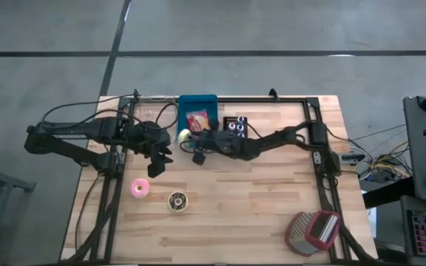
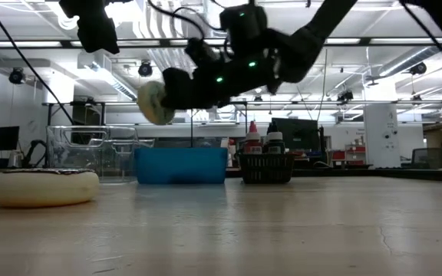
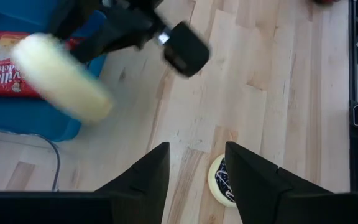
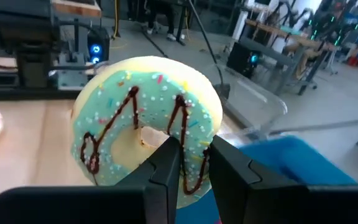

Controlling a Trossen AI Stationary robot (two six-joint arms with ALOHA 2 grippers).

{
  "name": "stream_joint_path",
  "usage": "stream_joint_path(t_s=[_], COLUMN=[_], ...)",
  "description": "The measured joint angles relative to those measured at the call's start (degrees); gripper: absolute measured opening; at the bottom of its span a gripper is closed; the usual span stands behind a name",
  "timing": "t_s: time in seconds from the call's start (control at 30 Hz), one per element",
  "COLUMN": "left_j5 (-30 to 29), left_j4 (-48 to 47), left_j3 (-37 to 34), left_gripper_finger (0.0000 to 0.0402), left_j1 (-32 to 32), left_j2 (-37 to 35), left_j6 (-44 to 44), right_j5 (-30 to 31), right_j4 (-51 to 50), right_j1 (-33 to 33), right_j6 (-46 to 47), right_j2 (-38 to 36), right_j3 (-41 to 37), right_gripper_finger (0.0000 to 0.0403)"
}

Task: Pick & Place Food Item
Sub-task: Put the green donut into the transparent bin

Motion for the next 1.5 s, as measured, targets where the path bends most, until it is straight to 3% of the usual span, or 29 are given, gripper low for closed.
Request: stream_joint_path(t_s=[0.23,0.53,0.9,1.1,1.5], left_j5=[0.0,0.0,0.0,0.0,0.0], left_j4=[0.0,0.0,0.0,0.0,0.0], left_j3=[0.0,0.0,0.0,0.0,0.0], left_gripper_finger=[0.0161,0.0161,0.0161,0.0161,0.0161], left_j1=[0.0,0.0,0.0,0.0,0.0], left_j2=[0.0,-0.1,0.0,0.0,0.0], left_j6=[0.0,0.0,0.0,0.0,0.0], right_j5=[-0.2,-2.9,-16.2,-19.2,-19.9], right_j4=[0.0,-0.1,-1.0,-0.6,-0.2], right_j1=[-1.9,-3.9,-8.0,-8.8,-8.6], right_j6=[-4.8,-9.3,-8.5,-8.4,-8.5], right_j2=[6.9,10.3,10.3,10.3,10.3], right_j3=[9.6,16.2,16.9,16.9,17.4], right_gripper_finger=[0.007,0.007,0.007,0.007,0.007])
